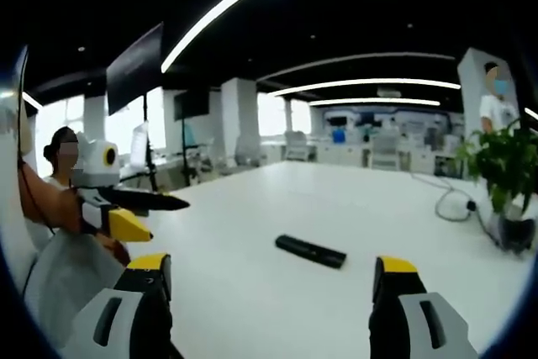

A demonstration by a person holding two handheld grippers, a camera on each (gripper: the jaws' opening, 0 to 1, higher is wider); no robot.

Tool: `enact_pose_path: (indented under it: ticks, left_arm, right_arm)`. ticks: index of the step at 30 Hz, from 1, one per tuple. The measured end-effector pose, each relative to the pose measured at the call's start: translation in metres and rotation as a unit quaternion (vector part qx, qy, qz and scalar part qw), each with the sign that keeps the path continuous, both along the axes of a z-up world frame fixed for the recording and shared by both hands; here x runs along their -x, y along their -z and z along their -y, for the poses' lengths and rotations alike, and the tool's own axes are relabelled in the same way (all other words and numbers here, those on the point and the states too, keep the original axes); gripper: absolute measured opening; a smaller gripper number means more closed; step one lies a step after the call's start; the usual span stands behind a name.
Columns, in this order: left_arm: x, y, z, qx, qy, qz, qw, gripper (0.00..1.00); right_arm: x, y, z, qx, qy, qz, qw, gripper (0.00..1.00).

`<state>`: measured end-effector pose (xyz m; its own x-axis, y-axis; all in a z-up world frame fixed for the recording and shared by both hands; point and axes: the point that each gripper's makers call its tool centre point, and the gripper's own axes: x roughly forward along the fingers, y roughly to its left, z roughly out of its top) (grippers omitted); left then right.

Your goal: Press the specified remote control buttons in sequence, fully releasing each button before pressing the next.

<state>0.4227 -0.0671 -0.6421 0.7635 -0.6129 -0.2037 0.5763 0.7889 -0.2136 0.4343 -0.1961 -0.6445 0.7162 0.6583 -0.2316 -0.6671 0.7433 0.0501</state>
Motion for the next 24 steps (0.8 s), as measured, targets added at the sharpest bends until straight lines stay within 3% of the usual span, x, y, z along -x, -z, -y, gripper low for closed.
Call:
enact_pose_path:
  ticks: [15, 19, 24]
  left_arm:
    - [-0.004, -0.005, -0.004, 0.011, 0.004, -0.009, 0.9999, 0.98]
    - [-0.01, -0.008, -0.01, -0.002, 0.008, -0.003, 1.0, 0.98]
    - [-0.022, -0.011, -0.019, -0.005, 0.007, -0.001, 1.0, 0.98]
  right_arm:
    - [0.0, -0.007, -0.003, -0.01, -0.006, -0.001, 0.9999, 0.99]
    - [0.0, -0.009, -0.003, -0.018, -0.01, -0.007, 0.9998, 0.99]
    - [-0.008, -0.023, -0.003, -0.012, -0.017, 0.01, 0.9997, 0.99]
